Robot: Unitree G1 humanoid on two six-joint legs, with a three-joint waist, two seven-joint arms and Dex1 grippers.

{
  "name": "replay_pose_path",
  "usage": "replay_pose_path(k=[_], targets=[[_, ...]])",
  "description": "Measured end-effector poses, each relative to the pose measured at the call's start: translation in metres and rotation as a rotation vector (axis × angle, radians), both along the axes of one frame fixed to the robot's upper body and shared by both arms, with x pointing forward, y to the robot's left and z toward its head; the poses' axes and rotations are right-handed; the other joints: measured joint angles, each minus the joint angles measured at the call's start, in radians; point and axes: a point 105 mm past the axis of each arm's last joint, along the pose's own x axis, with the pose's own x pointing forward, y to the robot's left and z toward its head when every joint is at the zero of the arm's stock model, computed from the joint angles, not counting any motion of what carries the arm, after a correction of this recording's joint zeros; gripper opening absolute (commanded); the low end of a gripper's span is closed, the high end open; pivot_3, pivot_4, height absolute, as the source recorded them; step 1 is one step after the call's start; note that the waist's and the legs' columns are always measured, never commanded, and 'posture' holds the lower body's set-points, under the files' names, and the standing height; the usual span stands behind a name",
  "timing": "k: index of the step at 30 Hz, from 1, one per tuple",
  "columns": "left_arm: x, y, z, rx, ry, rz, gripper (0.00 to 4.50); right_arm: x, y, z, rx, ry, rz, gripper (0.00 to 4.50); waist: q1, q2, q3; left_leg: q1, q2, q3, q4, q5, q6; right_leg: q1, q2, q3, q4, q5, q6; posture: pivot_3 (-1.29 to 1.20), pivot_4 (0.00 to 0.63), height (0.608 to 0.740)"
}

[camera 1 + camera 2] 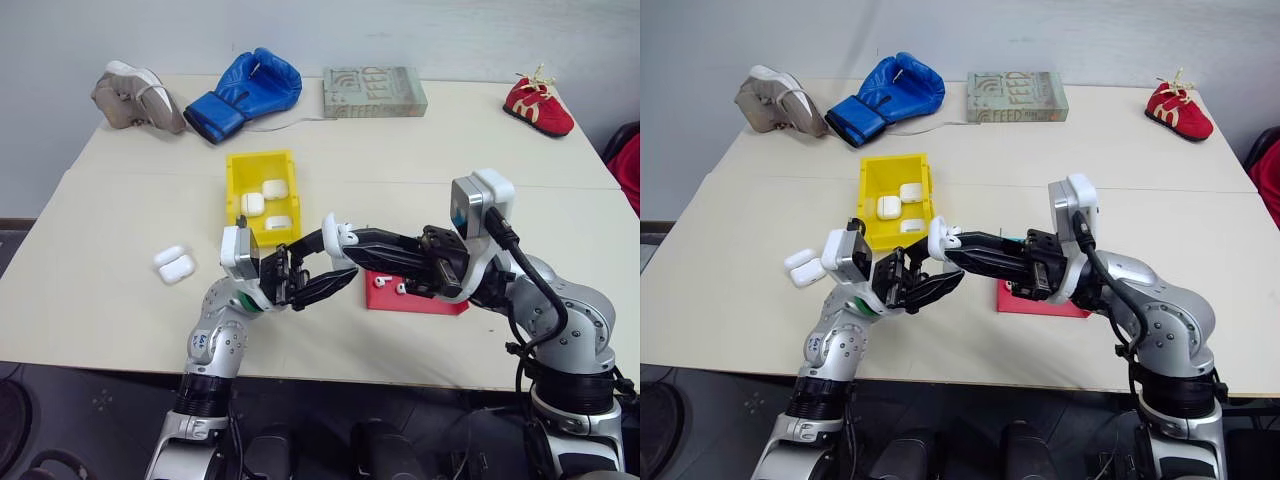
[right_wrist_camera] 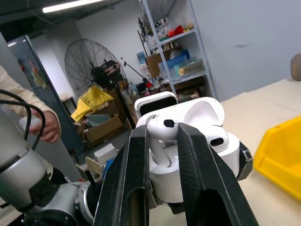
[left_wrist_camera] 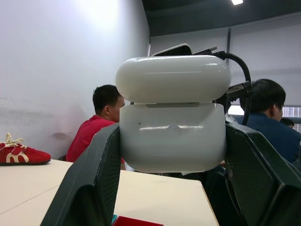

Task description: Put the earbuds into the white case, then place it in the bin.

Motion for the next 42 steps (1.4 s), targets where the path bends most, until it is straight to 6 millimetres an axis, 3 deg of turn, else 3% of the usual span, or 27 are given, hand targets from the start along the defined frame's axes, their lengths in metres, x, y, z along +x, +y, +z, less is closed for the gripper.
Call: replay_pose_path(k=[6, 11, 14, 16, 18, 21, 26, 33, 37, 42], targets=[[0.002, 0.005, 0.001, -0.001, -0.001, 0.021, 2.78, -0.003, -0.013, -0.003, -0.056, -0.035, -0.016, 3.14, 0.002, 0.000, 0.000, 0.000, 0.000, 0.000, 0.000, 0.000, 0.000, 0.000, 0.000, 0.000, -0.001, 0.000, 0.000, 0.00, 0.150, 0.740], [0.007, 0.016, -0.005, 0.105, -0.013, 0.078, 2.78, -0.008, -0.049, -0.015, -0.145, 0.046, -0.081, 3.14, 0.007, -0.001, 0.001, 0.000, 0.000, 0.000, 0.000, -0.001, 0.001, 0.001, 0.000, 0.000, -0.004, 0.000, 0.000, 0.00, 0.150, 0.740], [0.017, 0.026, -0.021, 0.290, -0.004, 0.178, 2.78, -0.006, -0.070, -0.018, -0.199, 0.039, -0.174, 2.49, 0.006, -0.001, 0.001, 0.000, 0.000, 0.000, 0.000, -0.001, 0.001, 0.002, 0.000, 0.000, -0.004, 0.000, 0.000, 0.00, 0.150, 0.740], [0.020, 0.024, -0.029, 0.378, -0.008, 0.204, 2.78, -0.003, -0.073, -0.019, -0.228, -0.001, -0.208, 1.84, 0.003, -0.001, 0.001, 0.000, 0.000, 0.001, 0.000, -0.001, 0.002, 0.002, 0.000, 0.001, -0.005, 0.000, 0.000, 0.00, 0.150, 0.740], [0.020, 0.018, -0.038, 0.470, -0.023, 0.195, 2.78, 0.001, -0.072, -0.021, -0.263, -0.053, -0.231, 1.11, 0.002, -0.001, 0.001, 0.000, 0.000, 0.001, 0.000, -0.001, 0.002, 0.002, 0.000, 0.001, -0.004, 0.000, 0.000, 0.00, 0.150, 0.740], [0.022, 0.008, -0.045, 0.583, -0.051, 0.192, 2.78, 0.007, -0.051, -0.013, -0.274, -0.148, -0.206, 0.03, -0.001, -0.001, 0.001, 0.000, 0.000, 0.001, -0.001, 0.000, 0.001, 0.001, 0.000, 0.001, -0.003, 0.000, 0.000, 0.00, 0.150, 0.740], [0.021, -0.005, -0.046, 0.640, -0.096, 0.174, 2.78, 0.012, -0.014, -0.023, -0.388, -0.257, -0.145, 0.03, 0.003, -0.001, 0.001, 0.000, 0.000, 0.000, -0.001, -0.001, 0.001, 0.000, 0.000, 0.001, -0.004, 0.000, 0.000, 0.00, 0.150, 0.740], [0.021, -0.004, -0.048, 0.651, -0.090, 0.183, 2.78, 0.017, -0.004, -0.039, -0.484, -0.300, -0.148, 0.03, 0.005, -0.002, 0.001, -0.001, 0.000, 0.000, -0.001, -0.001, 0.001, 0.000, 0.000, 0.000, -0.005, 0.000, 0.000, 0.00, 0.150, 0.740], [0.020, 0.000, -0.050, 0.656, -0.091, 0.191, 2.78, 0.019, -0.022, -0.052, -0.564, -0.273, -0.187, 0.03, 0.009, -0.002, 0.001, -0.001, 0.000, 0.000, -0.001, -0.001, 0.002, 0.000, -0.001, 0.000, -0.005, 0.000, 0.000, 0.00, 0.150, 0.740], [0.016, 0.005, -0.040, 0.602, -0.091, 0.197, 2.78, 0.018, -0.066, -0.076, -0.576, -0.135, -0.290, 0.03, 0.018, -0.002, 0.001, -0.001, 0.000, 0.000, -0.001, -0.001, 0.002, 0.001, -0.001, 0.000, -0.005, 0.000, 0.000, 0.00, 0.150, 0.740]])
